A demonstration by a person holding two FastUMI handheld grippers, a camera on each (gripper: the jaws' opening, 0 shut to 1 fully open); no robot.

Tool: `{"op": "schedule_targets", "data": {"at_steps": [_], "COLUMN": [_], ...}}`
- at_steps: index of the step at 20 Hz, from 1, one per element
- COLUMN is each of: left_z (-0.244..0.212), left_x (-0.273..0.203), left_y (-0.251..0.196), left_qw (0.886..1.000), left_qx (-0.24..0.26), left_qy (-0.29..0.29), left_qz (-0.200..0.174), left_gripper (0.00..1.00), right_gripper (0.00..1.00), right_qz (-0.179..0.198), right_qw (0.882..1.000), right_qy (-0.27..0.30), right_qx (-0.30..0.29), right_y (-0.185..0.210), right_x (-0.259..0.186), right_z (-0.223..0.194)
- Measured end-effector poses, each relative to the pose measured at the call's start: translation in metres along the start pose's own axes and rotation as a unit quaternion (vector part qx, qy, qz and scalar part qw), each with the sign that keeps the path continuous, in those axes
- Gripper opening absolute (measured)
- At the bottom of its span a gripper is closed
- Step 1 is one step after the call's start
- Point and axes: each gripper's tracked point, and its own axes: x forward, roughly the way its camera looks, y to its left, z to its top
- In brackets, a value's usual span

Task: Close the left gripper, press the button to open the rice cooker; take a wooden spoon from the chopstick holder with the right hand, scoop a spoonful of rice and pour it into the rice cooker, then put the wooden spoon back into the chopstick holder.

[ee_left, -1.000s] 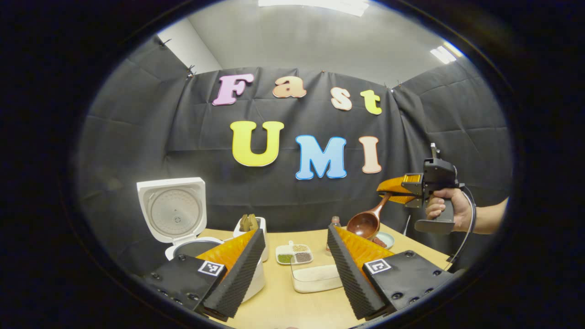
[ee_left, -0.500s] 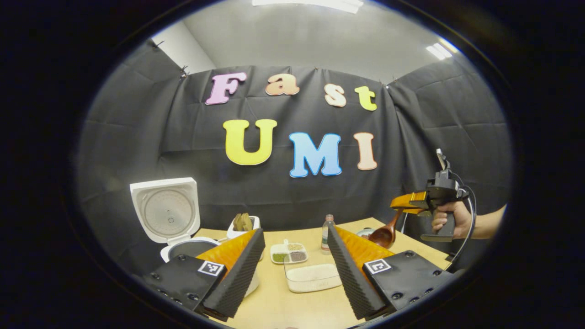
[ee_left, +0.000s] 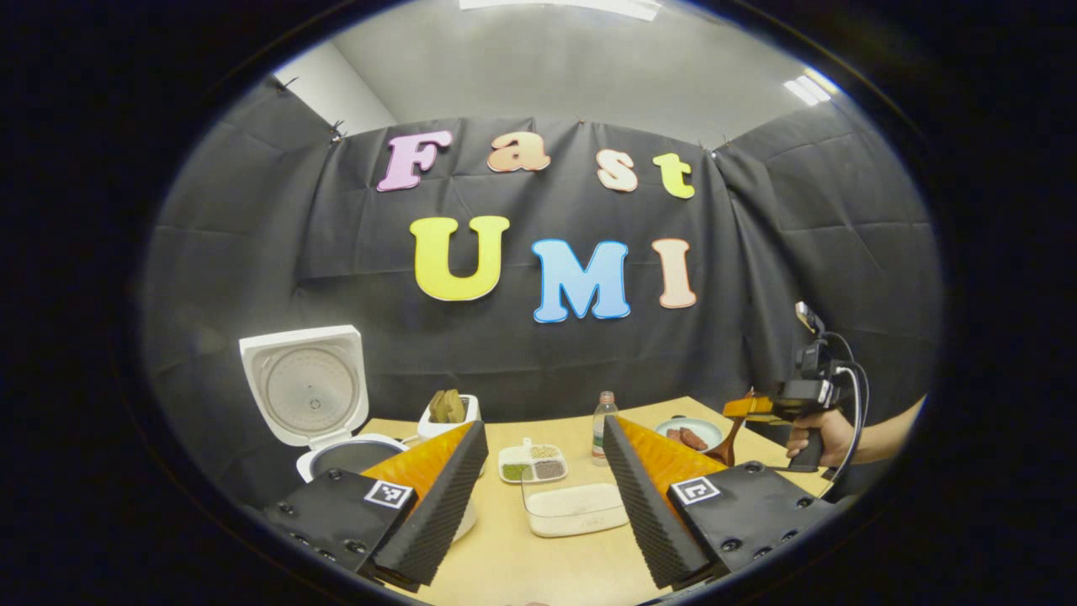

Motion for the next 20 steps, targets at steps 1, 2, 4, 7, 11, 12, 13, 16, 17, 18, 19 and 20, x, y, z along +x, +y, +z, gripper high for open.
{"op": "schedule_targets", "data": {"at_steps": [1, 2, 4, 7, 11, 12, 13, 16, 17, 18, 19, 20], "left_z": [-0.001, -0.002, -0.009, -0.015, -0.017, -0.016, -0.016, -0.011, -0.012, -0.012, -0.011, -0.01], "left_x": [0.0, -0.001, -0.001, -0.003, -0.004, -0.003, -0.003, 0.001, 0.003, 0.005, 0.007, 0.009], "left_y": [0.001, 0.001, 0.005, 0.01, 0.015, 0.016, 0.016, 0.012, 0.011, 0.009, 0.009, 0.009], "left_qw": [1.0, 1.0, 1.0, 0.999, 0.999, 0.999, 0.999, 1.0, 1.0, 1.0, 1.0, 1.0], "left_qx": [0.0, 0.0, -0.001, -0.001, -0.002, -0.003, -0.004, -0.005, -0.006, -0.006, -0.006, -0.007], "left_qy": [0.003, 0.005, 0.015, 0.026, 0.032, 0.032, 0.031, 0.025, 0.024, 0.023, 0.021, 0.018], "left_qz": [0.003, 0.005, 0.011, 0.019, 0.025, 0.025, 0.025, 0.019, 0.016, 0.013, 0.011, 0.008], "left_gripper": [0.96, 0.96, 0.96, 0.96, 0.94, 0.96, 0.96, 0.96, 0.96, 0.96, 0.96, 0.96], "right_gripper": [0.09, 0.09, 0.09, 0.09, 0.09, 0.09, 0.1, 0.36, 0.68, 1.0, 0.99, 0.98], "right_qz": [-0.008, -0.011, -0.013, -0.02, -0.026, -0.033, -0.035, -0.041, -0.054, -0.072, -0.081, -0.084], "right_qw": [1.0, 1.0, 1.0, 0.999, 0.999, 0.999, 0.999, 0.998, 0.997, 0.996, 0.994, 0.993], "right_qy": [0.0, 0.0, 0.006, 0.013, 0.007, 0.006, 0.007, 0.014, 0.008, -0.007, -0.024, -0.038], "right_qx": [-0.008, -0.016, -0.019, -0.033, -0.025, -0.023, -0.022, -0.044, -0.053, -0.061, -0.065, -0.073], "right_y": [-0.004, -0.007, -0.008, -0.011, -0.011, -0.014, -0.014, -0.018, -0.022, -0.03, -0.033, -0.03], "right_x": [0.004, 0.008, 0.018, 0.031, 0.034, 0.034, 0.032, 0.019, 0.009, 0.005, -0.003, -0.014], "right_z": [-0.006, -0.011, -0.022, -0.039, -0.047, -0.048, -0.049, -0.047, -0.037, -0.029, -0.017, -0.007]}}
